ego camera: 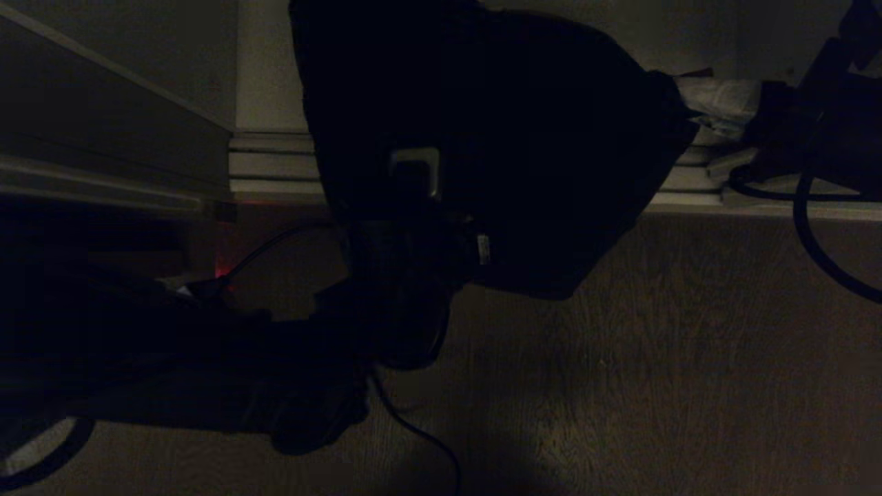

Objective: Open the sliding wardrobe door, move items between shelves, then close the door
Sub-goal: Place the pillow on the lower shelf

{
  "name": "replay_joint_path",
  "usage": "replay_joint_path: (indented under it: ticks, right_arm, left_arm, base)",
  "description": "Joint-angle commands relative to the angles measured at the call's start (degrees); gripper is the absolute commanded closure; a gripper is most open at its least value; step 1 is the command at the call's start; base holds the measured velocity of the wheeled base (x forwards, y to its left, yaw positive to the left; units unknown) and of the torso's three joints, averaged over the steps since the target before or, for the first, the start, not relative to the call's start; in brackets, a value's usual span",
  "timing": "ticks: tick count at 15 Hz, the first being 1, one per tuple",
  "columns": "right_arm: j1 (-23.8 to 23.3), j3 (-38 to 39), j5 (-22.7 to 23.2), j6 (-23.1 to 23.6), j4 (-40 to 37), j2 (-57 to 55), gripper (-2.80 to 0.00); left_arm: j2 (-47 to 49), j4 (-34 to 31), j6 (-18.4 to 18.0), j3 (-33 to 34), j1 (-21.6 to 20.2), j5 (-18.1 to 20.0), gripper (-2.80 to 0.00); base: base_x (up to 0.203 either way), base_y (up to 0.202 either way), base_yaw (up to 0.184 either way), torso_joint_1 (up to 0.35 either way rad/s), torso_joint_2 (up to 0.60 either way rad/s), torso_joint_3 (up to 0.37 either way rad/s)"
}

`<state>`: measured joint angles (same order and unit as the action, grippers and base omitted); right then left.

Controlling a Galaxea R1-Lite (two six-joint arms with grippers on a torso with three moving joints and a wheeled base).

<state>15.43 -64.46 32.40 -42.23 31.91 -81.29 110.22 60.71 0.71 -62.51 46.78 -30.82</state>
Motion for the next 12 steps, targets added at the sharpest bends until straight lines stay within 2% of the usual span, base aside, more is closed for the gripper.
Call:
replay_joint_path:
  ticks: [1,4,5,8,12]
  right_arm:
    - [0.04,0.34,0.29,-0.22,0.17,0.25,0.0]
    - [0.04,1.26,0.55,-0.14,0.25,0.69,0.0]
    - [0.04,1.45,0.56,-0.14,0.25,0.87,0.0]
    - [0.04,1.27,0.56,-0.14,0.34,0.08,0.0]
    - [0.12,-2.47,0.35,-0.29,0.25,-1.21,0.0]
  left_arm:
    - [3.64,6.91,-3.39,-3.24,-0.18,-1.57,0.0]
    - [4.29,14.32,-9.88,-4.55,-0.03,-1.97,0.0]
    - [5.2,15.42,-11.01,-5.19,-0.08,-1.93,0.0]
    - [7.2,18.02,-11.78,-5.25,-0.02,-1.97,0.0]
    - [0.51,18.3,-13.71,-3.55,1.71,-1.96,0.0]
  base:
    - [0.0,0.0,0.0,0.0,0.0,0.0]
    - [0.0,0.0,0.0,0.0,0.0,0.0]
    - [0.0,0.0,0.0,0.0,0.0,0.0]
    - [0.0,0.0,0.0,0.0,0.0,0.0]
    - [0.0,0.0,0.0,0.0,0.0,0.0]
